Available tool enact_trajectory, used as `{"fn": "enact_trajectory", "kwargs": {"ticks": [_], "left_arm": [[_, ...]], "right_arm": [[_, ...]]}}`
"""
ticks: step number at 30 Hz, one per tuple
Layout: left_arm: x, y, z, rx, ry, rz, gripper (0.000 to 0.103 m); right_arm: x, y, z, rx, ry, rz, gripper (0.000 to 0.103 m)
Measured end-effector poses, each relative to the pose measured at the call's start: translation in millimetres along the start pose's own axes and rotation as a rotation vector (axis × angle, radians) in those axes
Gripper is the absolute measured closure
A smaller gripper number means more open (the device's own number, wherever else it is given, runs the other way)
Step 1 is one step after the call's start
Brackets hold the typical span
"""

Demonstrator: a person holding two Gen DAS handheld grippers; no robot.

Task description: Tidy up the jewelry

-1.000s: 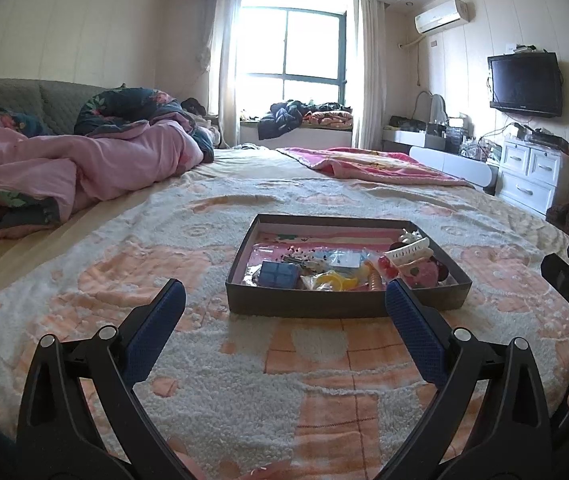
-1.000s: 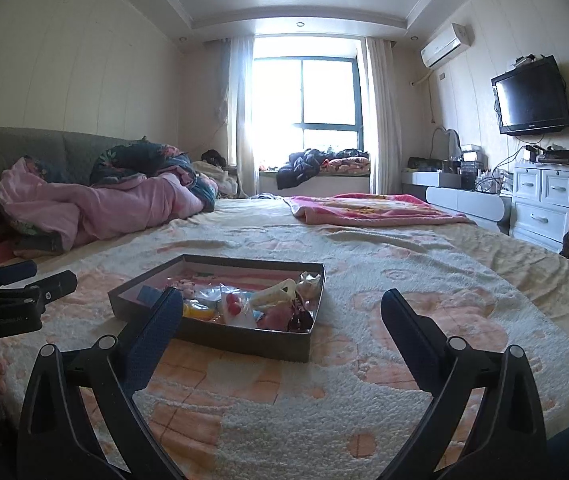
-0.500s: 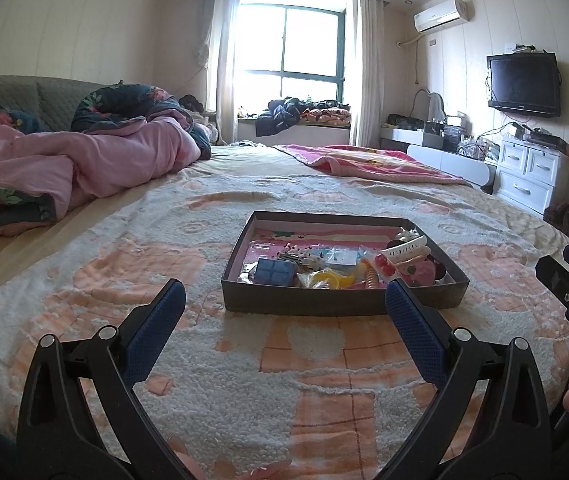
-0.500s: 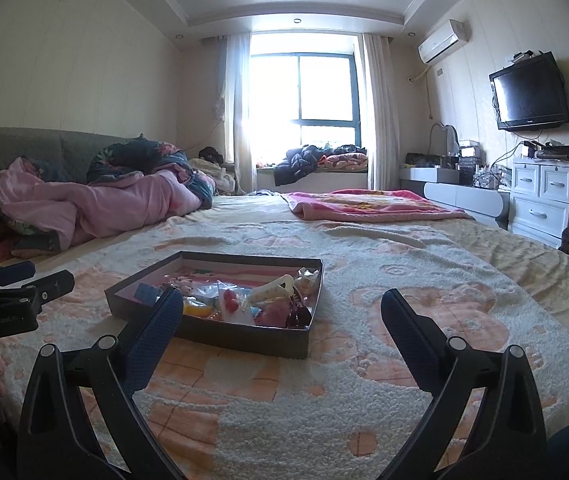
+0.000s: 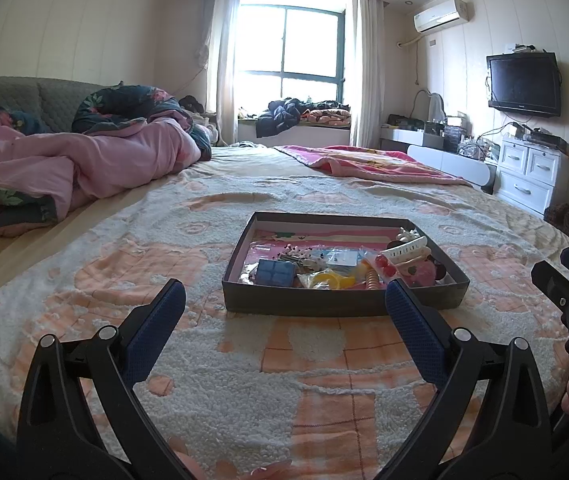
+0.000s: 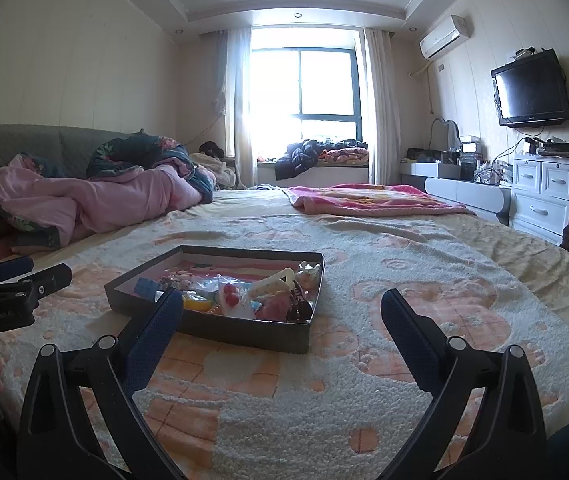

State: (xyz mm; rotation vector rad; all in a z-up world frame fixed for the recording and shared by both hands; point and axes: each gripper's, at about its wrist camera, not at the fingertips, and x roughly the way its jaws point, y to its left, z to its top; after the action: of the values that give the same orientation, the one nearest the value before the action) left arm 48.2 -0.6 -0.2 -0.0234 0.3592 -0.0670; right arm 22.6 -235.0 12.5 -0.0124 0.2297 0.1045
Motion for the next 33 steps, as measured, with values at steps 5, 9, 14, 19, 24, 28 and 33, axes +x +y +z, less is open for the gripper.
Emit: {"fn": "enact_trajectory", "kwargs": {"ticks": [5, 9, 14, 19, 24, 28, 33], "left_arm": [[0.1, 0.1, -0.1, -0.001, 0.000, -0.002, 0.011], [0.0, 0.1, 0.0, -0.001, 0.000, -0.001, 0.011], [0.0, 0.0, -0.1, -0.001, 0.001, -0.002, 0.011], [0.0, 0.0, 0.0, 0.000, -0.001, -0.002, 0.011], [-0.3, -0.4, 0.2, -0.001, 0.001, -0.003, 0.011], [-0.4, -0.4, 0.3, -0.001, 0.001, -0.002, 0.011], [-0.2, -0.5, 0.2, 0.000, 0.001, -0.003, 0.011]], "right_arm": [[0.1, -0.2, -0.3, 0.003, 0.004, -0.001, 0.007], [-0.5, 0.7, -0.3, 0.000, 0.005, 0.000, 0.007], [0.2, 0.9, 0.1, 0.002, 0.005, 0.000, 0.007], [-0.1, 1.2, 0.1, 0.000, 0.004, 0.000, 0.007], [1.2, 1.9, -0.4, -0.001, 0.004, 0.000, 0.007], [1.1, 1.9, -0.3, -0.001, 0.003, -0.001, 0.007], [1.7, 2.4, -0.9, -0.002, 0.004, 0.001, 0.007]]}}
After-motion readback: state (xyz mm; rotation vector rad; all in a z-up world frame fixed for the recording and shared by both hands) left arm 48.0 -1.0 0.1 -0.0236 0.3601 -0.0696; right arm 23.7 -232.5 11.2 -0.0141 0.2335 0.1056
